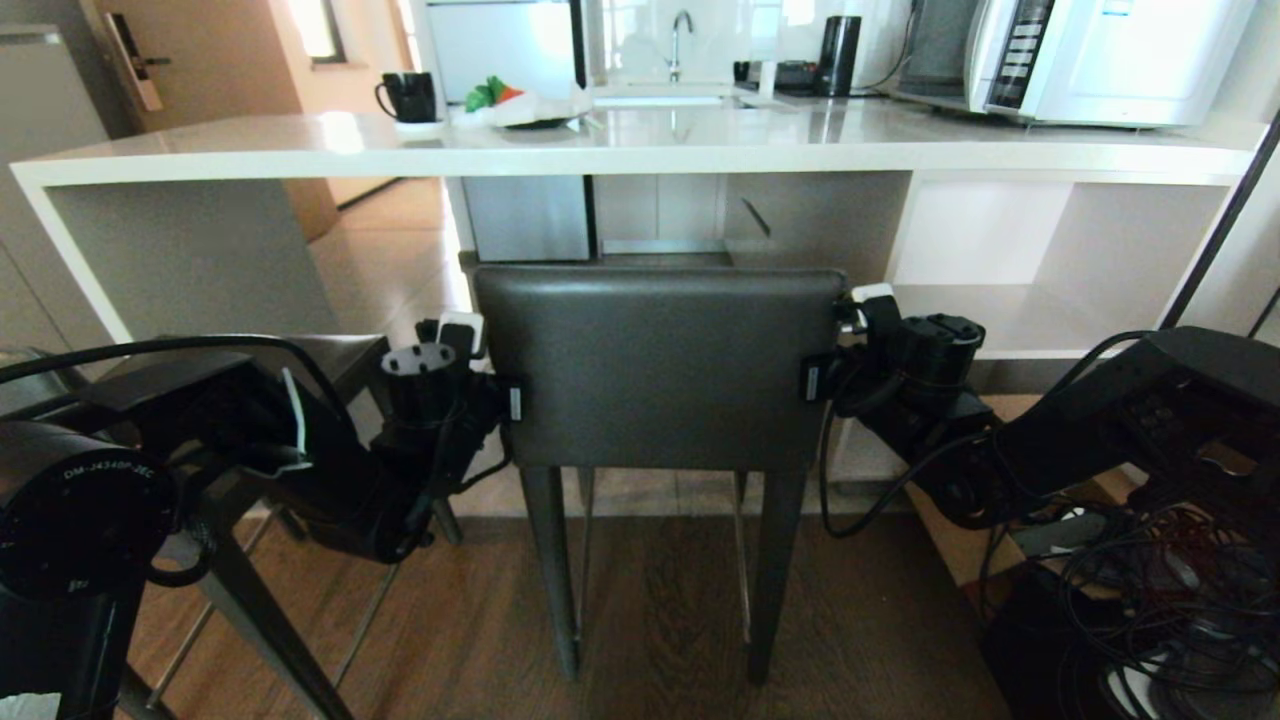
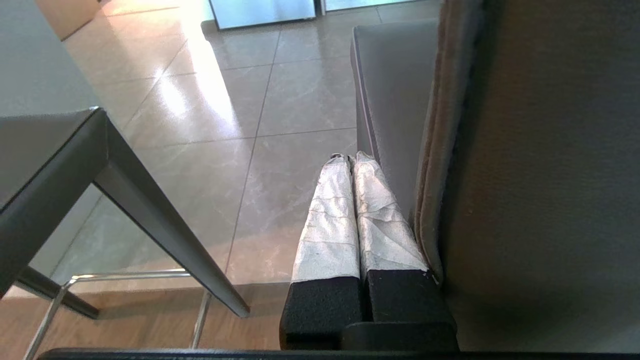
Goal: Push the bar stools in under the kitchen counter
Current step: Push the gray chair back under the dining table
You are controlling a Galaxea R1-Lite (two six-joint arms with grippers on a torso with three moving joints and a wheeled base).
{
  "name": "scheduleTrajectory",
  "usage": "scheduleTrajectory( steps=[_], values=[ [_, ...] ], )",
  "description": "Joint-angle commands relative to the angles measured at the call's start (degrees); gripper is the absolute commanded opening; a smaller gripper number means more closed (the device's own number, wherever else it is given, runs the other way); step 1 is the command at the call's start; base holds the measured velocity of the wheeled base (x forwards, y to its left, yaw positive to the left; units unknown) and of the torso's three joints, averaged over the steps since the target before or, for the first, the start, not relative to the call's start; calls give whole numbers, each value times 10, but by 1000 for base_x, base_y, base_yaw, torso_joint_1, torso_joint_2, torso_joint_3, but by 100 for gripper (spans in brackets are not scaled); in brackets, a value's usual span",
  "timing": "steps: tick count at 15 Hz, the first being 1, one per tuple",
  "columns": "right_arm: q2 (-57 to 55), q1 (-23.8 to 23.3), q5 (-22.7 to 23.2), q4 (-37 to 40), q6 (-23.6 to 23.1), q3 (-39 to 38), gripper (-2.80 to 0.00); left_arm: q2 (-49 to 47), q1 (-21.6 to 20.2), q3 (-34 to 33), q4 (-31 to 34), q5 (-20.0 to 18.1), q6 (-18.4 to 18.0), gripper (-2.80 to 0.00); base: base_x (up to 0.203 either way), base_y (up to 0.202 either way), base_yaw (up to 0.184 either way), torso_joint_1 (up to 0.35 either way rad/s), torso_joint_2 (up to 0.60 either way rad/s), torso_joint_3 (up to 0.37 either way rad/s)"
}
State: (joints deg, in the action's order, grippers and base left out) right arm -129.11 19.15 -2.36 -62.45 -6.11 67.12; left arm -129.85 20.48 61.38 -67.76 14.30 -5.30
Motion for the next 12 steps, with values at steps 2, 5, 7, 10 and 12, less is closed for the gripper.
scheduleTrajectory(
  steps=[2,5,7,10,12],
  values=[
    [4,0,-15,-4,-1,-1,-280,6,1,1,-5,1,-3,-280,0,0,0,0,0,0],
    [5,1,-26,-5,-1,-1,-280,8,2,1,-5,1,-3,-280,0,0,0,0,0,0],
    [7,1,-26,-5,-1,-1,-280,11,3,1,-5,0,-3,-280,0,0,0,0,0,0],
    [8,1,-26,-5,-1,-2,-280,13,3,2,-4,0,-3,-280,0,0,0,0,0,0],
    [9,1,-26,-5,-1,-2,-280,13,3,1,-4,0,-3,-280,62,0,0,-4,2,2]
  ],
)
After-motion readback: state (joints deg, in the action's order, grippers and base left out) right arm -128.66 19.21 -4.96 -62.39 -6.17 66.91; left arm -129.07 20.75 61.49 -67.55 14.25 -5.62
